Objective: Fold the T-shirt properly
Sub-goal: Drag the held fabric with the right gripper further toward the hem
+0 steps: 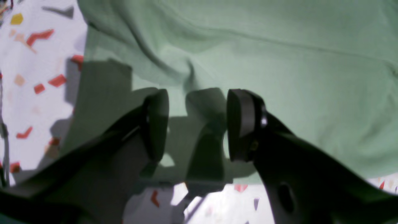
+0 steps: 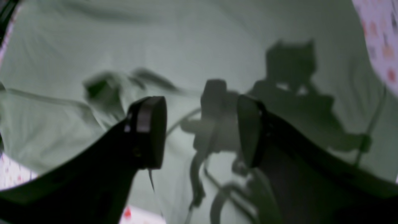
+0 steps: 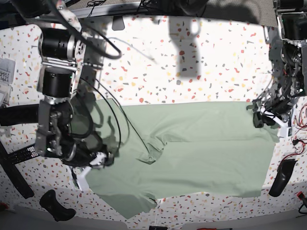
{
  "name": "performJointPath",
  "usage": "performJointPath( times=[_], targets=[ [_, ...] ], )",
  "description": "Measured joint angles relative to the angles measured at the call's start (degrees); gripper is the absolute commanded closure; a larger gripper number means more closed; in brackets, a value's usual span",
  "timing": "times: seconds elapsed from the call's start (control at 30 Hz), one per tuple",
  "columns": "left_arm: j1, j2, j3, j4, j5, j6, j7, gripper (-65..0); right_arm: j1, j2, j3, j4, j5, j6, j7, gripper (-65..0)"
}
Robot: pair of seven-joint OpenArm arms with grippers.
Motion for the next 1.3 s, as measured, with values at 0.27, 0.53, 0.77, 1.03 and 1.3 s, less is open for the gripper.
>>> performJointPath(
  times=[0.27, 0.53, 0.77, 1.03, 1.3],
  targets=[
    [0.02, 0.02, 0.00, 0.00, -0.02, 0.00, -0.85, -27.5, -0.92, -0.50, 0.87, -0.02, -0.33, 0.39, -2.82, -30.7],
    [0.02, 0.02, 0.00, 0.00, -0.02, 0.02, -0.83, -27.5, -1.53, -0.96, 0.87, -1.77, -3.54, 0.37, -0.31, -30.7],
    [0.02, 0.02, 0.00, 0.00, -0.02, 0.00, -0.83, -27.5, -1.40, -2.05, 0.83, -6.36, -4.68, 0.33, 3.13, -30.7],
    [0.02, 0.00, 0.00, 0.00, -0.02, 0.02, -0.83, -27.5, -1.49, -2.38, 0.83, -9.88, -4.85, 0.37, 5.07, -30.7],
    [0.02, 0.00, 0.00, 0.00, -0.02, 0.02, -0.83, -27.5, -1.53, -2.54, 0.83, -9.88, -4.68, 0.35, 6.40, -30.7]
  ],
)
